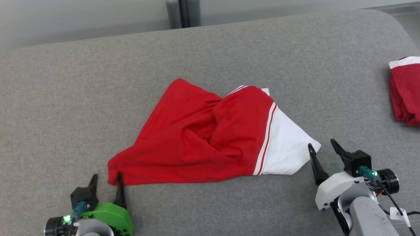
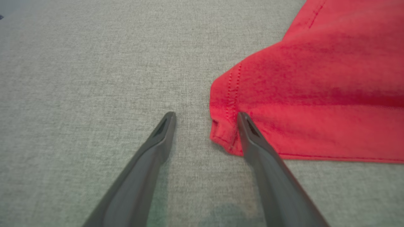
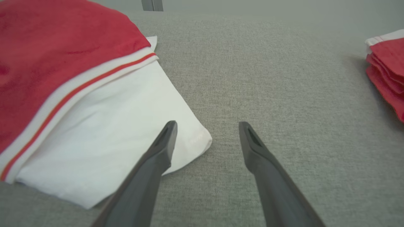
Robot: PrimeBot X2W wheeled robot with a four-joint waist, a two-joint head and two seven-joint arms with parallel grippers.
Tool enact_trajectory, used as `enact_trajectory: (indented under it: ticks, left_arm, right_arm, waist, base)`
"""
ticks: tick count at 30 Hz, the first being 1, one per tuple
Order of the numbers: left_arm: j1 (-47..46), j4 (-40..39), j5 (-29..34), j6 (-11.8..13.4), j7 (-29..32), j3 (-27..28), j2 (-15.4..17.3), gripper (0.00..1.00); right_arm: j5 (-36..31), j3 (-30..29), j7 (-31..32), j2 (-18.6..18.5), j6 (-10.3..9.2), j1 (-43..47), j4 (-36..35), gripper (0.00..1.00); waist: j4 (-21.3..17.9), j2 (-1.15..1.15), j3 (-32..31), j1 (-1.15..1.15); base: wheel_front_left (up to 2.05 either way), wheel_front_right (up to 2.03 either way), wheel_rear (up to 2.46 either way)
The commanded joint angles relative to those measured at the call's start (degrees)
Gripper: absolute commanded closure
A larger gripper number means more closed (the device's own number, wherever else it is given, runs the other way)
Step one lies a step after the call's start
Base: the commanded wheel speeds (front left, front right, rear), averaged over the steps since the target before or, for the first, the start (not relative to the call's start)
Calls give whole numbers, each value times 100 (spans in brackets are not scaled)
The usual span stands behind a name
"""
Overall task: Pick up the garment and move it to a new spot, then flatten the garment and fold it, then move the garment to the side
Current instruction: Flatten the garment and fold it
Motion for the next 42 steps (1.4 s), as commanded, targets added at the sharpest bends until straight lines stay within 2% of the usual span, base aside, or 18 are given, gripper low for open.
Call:
enact_trajectory:
  ticks: [1, 8, 18, 19, 20, 21, 22, 23, 25, 32, 36, 42]
  left_arm:
    - [31, 137, 2, -39, 69, -103, -14, 0]
    - [64, 223, -82, -90, 82, -375, -31, 0]
    - [32, 193, -168, -144, 84, -671, -57, 0]
    - [28, 201, -176, -145, 85, -690, -57, 0]
    - [23, 216, -185, -151, 85, -709, -57, 0]
    - [22, 257, -190, -156, 85, -726, -57, 0]
    - [24, 339, -201, -162, 89, -755, -57, 0]
    - [16, 385, -219, -168, 91, -776, -58, 12]
    - [-9, 464, -246, -172, 105, -814, -59, 100]
    - [-28, 224, -364, -159, 73, -759, -12, 100]
    - [1, -364, -492, -154, 36, -642, -4, 100]
    - [64, -1553, -631, -157, 36, -532, 31, 100]
  right_arm:
    - [-84, -33, -9, -20, -9, -90, 130, 0]
    - [-203, 27, 2, -19, -9, -342, 958, 0]
    - [-314, 87, 5, -14, -9, -635, 1323, 0]
    - [-325, 101, 5, -13, -8, -641, 1360, 15]
    - [-318, 122, 15, -9, -8, -637, 1404, 60]
    - [-300, 137, 18, -8, -9, -628, 1429, 60]
    - [-269, 153, 19, -11, -9, -615, 1459, 100]
    - [-246, 165, 19, -19, -9, -601, 1481, 100]
    - [-214, 180, 19, -21, -9, -571, 1501, 100]
    - [128, 93, -4, -24, -9, -448, 925, 100]
    - [607, 34, -5, -23, -9, -327, 400, 100]
    - [1686, 111, -5, -26, -9, -432, -553, 100]
  waist:
    - [21, 0, 17, 0]
    - [80, 0, 52, 0]
    - [98, 0, 106, 0]
    - [101, 0, 106, 0]
    - [103, 0, 103, 0]
    - [102, 0, 101, 0]
    - [101, 0, 96, 0]
    - [100, 0, 92, 0]
    - [96, 0, 77, 0]
    - [112, 0, -66, 0]
    - [138, 0, -253, 0]
    - [112, 0, -589, 0]
  base:
    - [0, 0, 0]
    - [0, 0, 0]
    - [0, 0, 0]
    - [0, 0, 0]
    - [0, 0, 0]
    - [0, 0, 0]
    - [0, 0, 0]
    - [0, 0, 0]
    - [0, 0, 0]
    - [0, 0, 0]
    - [0, 0, 0]
    - [0, 0, 0]
